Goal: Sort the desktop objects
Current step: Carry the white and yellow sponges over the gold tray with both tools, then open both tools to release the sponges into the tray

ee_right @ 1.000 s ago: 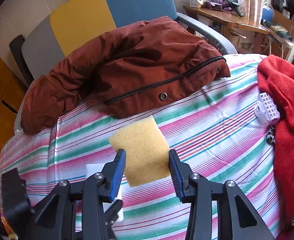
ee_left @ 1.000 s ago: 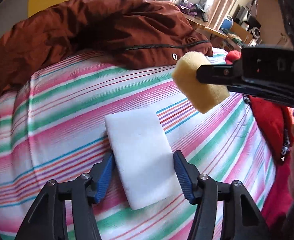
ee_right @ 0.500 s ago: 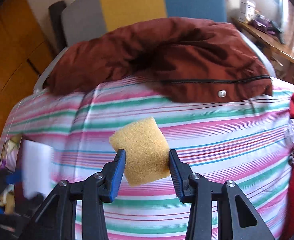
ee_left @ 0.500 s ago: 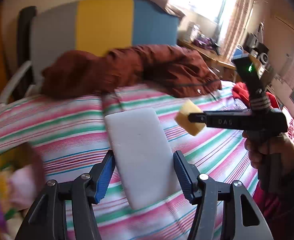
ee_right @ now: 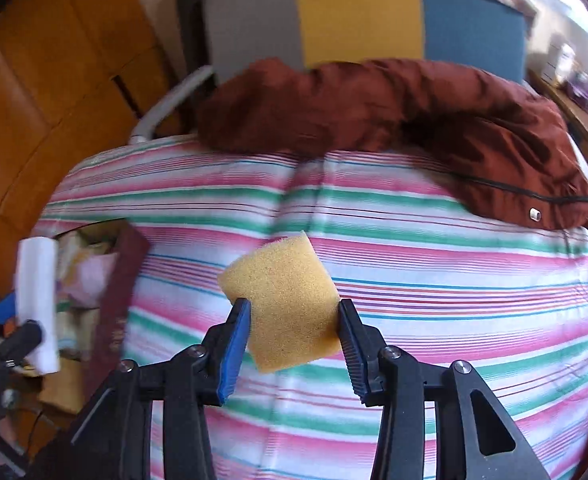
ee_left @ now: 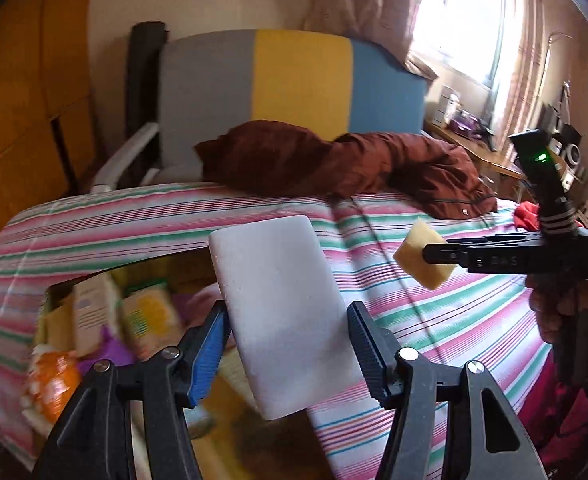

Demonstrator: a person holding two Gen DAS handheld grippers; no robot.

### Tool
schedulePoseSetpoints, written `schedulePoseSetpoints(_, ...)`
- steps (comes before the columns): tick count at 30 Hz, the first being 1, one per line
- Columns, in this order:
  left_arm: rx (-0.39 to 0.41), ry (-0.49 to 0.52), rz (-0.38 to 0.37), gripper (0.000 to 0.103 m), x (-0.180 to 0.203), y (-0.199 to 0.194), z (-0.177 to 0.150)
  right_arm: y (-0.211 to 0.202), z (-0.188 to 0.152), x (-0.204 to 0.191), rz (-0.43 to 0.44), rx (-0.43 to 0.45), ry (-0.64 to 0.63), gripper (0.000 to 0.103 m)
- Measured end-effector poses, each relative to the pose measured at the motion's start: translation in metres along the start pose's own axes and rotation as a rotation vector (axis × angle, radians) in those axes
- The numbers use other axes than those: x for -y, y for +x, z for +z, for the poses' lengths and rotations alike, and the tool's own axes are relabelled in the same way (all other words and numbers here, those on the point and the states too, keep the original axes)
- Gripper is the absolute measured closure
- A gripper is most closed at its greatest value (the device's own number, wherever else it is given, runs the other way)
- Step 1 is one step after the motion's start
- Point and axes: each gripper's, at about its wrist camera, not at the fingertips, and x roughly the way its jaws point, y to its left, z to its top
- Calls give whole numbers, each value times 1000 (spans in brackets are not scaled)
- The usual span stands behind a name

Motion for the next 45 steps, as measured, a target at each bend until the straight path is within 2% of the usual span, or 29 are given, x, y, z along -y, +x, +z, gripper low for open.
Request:
schedulePoseSetpoints(10,21,-113,91,42,-68,-22,-32,-7,-21,-120,157,30,-99,57)
schedulePoseSetpoints(20,13,-226,161,39,-121,-22,-53,9,-50,-193,236,25,-153,56)
schedulePoseSetpoints(25,7,-251,168,37,-130,-18,-57,20,-62,-212,234,6,-179,52)
schedulePoseSetpoints(27,4,-251,174,31,-130,-17,-56,27,-65,-214,224,-9,-186,47)
schedulePoseSetpoints(30,5,-255,175,21,-128,-18,-57,33,-70,-212,221,-24,-170,46)
schedulePoseSetpoints(33,13,-250,188,21,-126,-21,-55,37,-69,-209,226,-30,-156,44)
schedulePoseSetpoints(36,20,-245,210,21,-124,-24,-54,35,-75,-208,253,-29,-152,33)
schedulePoseSetpoints(38,28,-247,208,21,-124,-29,-53,32,-78,-209,267,-21,-163,32)
schedulePoseSetpoints(45,92,-245,276,21,-117,-56,-44,25,-86,-215,240,12,-184,31)
